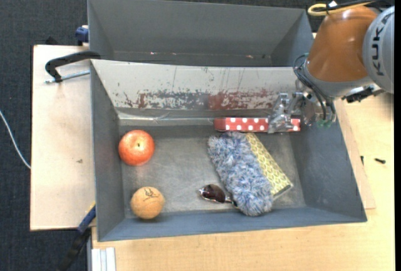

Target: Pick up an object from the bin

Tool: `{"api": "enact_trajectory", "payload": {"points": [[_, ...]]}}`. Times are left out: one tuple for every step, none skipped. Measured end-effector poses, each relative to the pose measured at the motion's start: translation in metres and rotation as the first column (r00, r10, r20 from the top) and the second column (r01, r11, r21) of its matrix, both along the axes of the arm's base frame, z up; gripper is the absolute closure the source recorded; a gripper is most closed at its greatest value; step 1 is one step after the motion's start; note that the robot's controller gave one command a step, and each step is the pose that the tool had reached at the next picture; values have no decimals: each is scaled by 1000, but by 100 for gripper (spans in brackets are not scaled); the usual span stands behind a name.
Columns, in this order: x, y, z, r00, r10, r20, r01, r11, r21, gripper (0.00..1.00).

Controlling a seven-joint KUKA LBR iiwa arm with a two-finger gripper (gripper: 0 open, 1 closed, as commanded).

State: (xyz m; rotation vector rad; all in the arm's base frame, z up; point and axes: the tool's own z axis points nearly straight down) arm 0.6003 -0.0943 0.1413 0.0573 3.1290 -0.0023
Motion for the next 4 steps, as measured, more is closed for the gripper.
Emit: {"api": "enact_trajectory", "payload": {"points": [[1,-1,0,1000,22,-1,-22,1000,1,100],[-3,3,22,999,37,-6,-37,999,1,100],[-10,56,1,991,135,-5,-135,991,0,100],[-19,82,13,935,355,-12,-355,935,8,100]]}}
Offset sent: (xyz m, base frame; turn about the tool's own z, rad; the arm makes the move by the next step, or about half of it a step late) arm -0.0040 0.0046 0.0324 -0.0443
